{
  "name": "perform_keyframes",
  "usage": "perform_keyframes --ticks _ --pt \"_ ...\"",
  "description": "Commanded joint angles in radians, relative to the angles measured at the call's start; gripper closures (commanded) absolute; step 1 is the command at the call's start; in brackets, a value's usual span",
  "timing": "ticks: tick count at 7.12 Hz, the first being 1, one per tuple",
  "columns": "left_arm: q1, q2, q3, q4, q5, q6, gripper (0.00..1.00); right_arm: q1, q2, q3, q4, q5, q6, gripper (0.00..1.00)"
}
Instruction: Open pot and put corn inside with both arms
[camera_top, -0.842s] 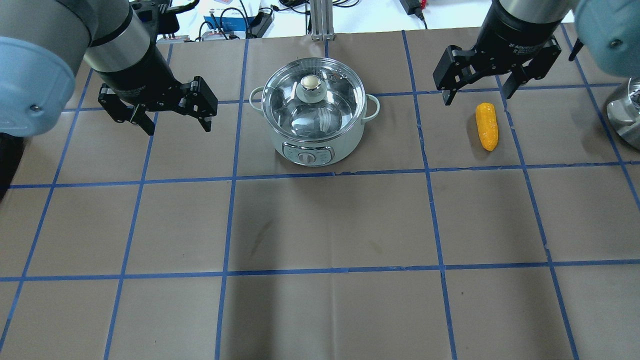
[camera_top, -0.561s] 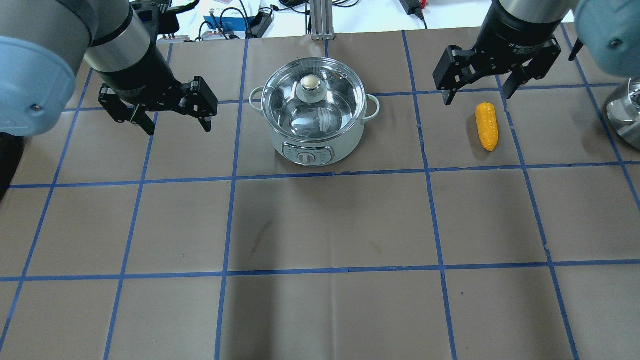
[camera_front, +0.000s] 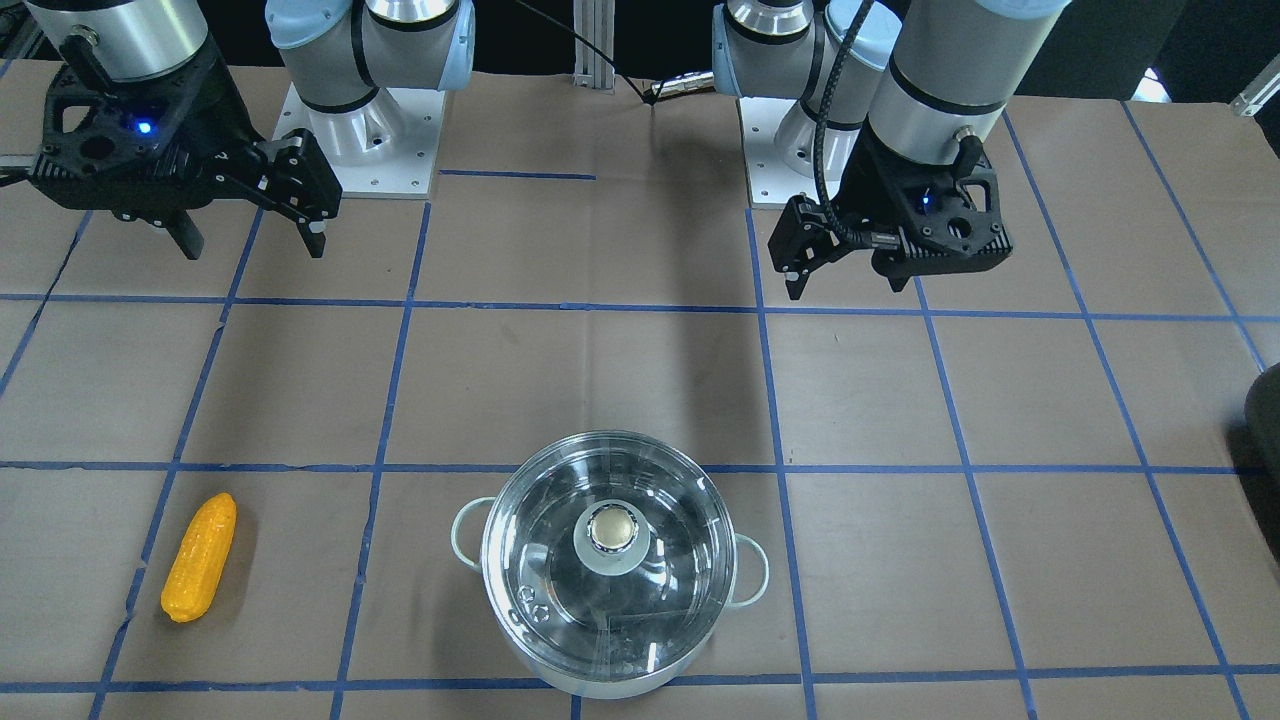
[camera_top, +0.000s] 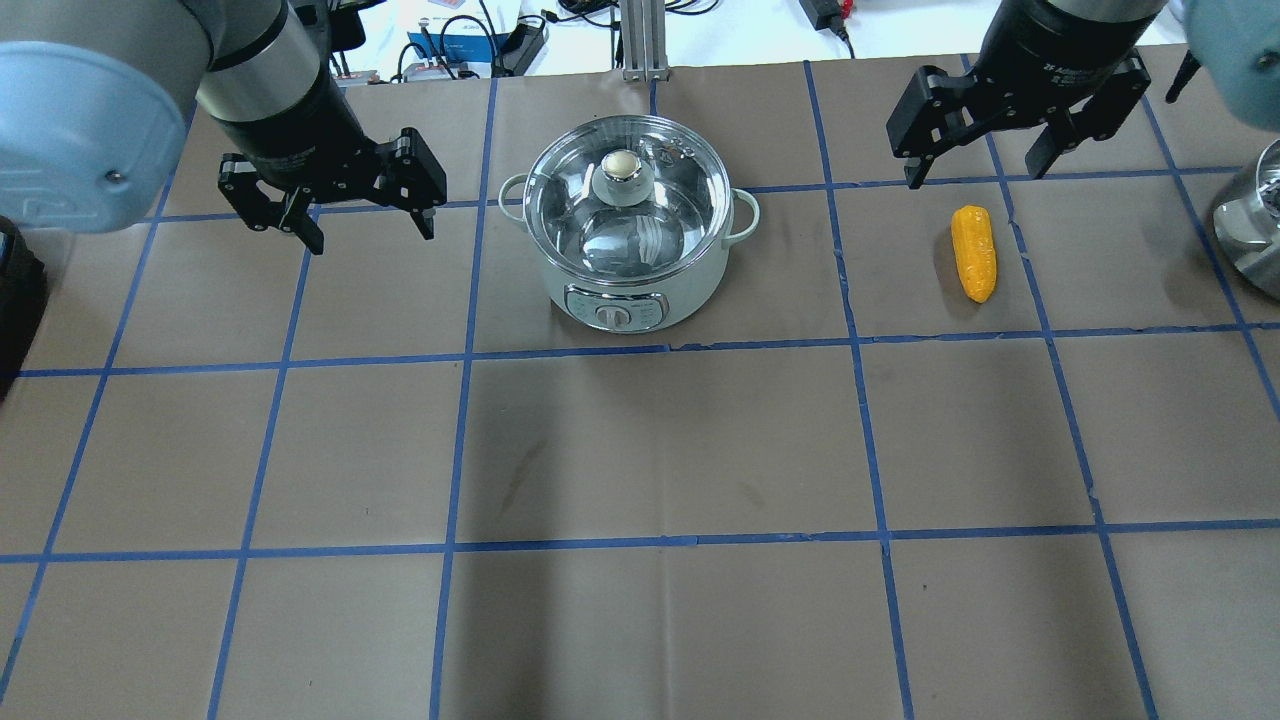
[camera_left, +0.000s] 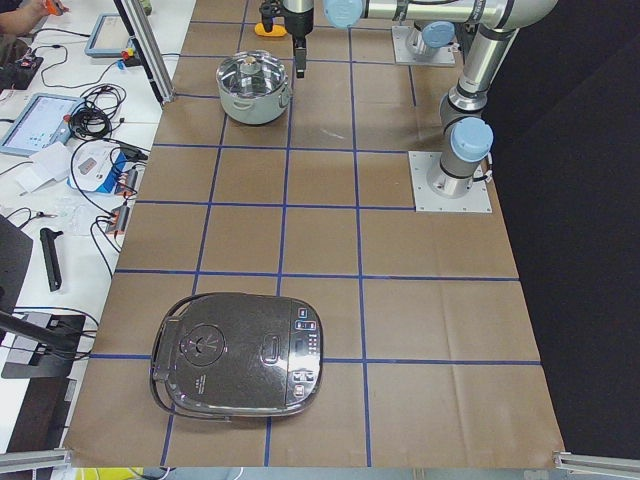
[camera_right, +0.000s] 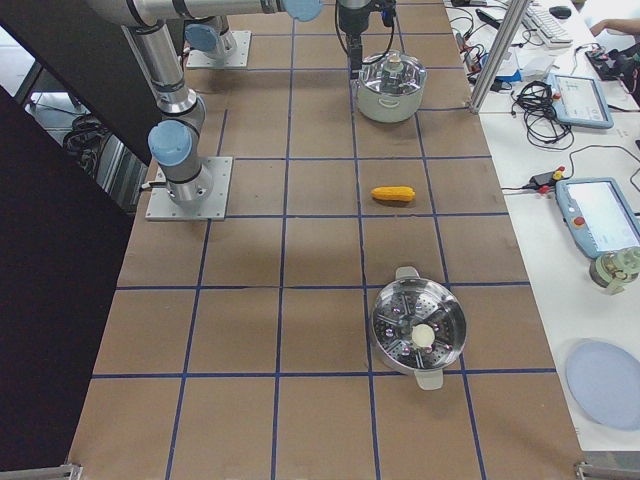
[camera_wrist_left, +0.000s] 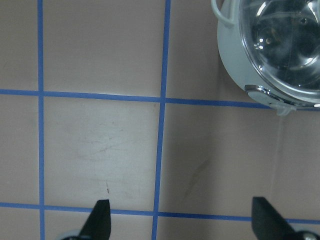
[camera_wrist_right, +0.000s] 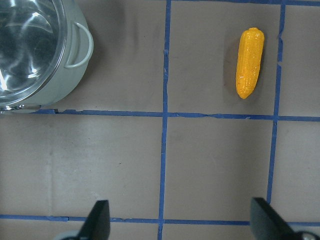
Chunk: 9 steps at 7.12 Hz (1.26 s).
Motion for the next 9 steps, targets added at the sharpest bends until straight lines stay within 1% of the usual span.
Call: perform_keyframes --ticks 1,2,3,4,5,6,7,8,9 --pt "-0.039 -0.152 0.175 0.011 -0.014 -0.081 0.00 -0.052 0.114 0.001 -0.012 0.002 -0.037 0.00" --pt "-0.103 -0.249 0.262 0.028 -0.013 -0.120 0.00 -0.111 0.207 -0.016 -0.091 0.014 -0.067 0.00" --pt "-0.155 -0.344 0.318 0.081 -0.011 -0.160 0.00 -0.165 0.316 -0.022 -0.233 0.014 -0.133 0.00" --pt "-0.189 -0.406 0.343 0.133 -0.013 -0.213 0.00 -0.208 0.372 -0.033 -0.297 0.015 -0.236 0.00" --pt "-0.218 -0.434 0.345 0.170 -0.013 -0.252 0.00 -0.221 0.410 -0.018 -0.322 0.018 -0.237 0.01" --pt "-0.229 -0.455 0.345 0.177 -0.011 -0.275 0.00 -0.224 0.467 0.007 -0.366 0.020 -0.235 0.03" --pt "-0.235 -0.487 0.345 0.242 -0.013 -0.297 0.00 -0.224 0.530 0.039 -0.502 0.019 -0.235 0.04" --pt "-0.250 -0.509 0.345 0.267 -0.013 -0.309 0.00 -0.225 0.573 0.067 -0.558 0.020 -0.235 0.12" --pt "-0.257 -0.512 0.343 0.267 -0.013 -0.309 0.00 -0.225 0.575 0.071 -0.577 0.019 -0.235 0.24"
